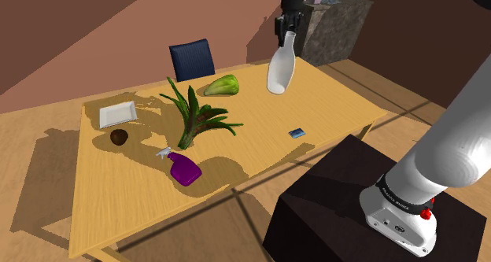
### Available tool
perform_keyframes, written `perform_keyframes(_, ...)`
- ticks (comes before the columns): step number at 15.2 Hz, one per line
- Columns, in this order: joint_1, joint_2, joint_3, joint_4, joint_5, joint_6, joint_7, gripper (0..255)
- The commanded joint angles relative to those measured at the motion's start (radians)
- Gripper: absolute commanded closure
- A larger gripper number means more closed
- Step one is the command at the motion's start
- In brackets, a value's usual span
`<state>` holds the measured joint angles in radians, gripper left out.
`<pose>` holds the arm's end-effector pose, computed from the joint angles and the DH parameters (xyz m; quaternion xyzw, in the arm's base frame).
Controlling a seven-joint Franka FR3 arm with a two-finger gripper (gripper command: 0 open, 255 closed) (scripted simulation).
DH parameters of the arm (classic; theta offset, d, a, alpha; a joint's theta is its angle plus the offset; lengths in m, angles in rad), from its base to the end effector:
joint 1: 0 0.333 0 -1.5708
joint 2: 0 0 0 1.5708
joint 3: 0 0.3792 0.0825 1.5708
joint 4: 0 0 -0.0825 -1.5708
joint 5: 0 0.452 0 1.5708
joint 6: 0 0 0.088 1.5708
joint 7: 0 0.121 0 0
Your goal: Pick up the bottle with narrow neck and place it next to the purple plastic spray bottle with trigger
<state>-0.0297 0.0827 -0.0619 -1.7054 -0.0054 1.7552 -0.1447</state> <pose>0.6540 -0.0593 0.5635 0.9995 0.0271 -0.0169 0.0032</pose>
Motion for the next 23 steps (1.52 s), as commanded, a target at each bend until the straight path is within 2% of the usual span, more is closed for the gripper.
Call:
perform_keyframes(1,0.024,-0.018,0.020,-0.042,-0.001,0.025,0.045,255)
perform_keyframes(12,0.152,-0.011,0.134,-0.143,-0.001,0.131,0.288,255)
perform_keyframes(23,0.287,0.110,0.236,-0.099,-0.023,0.205,0.533,255)
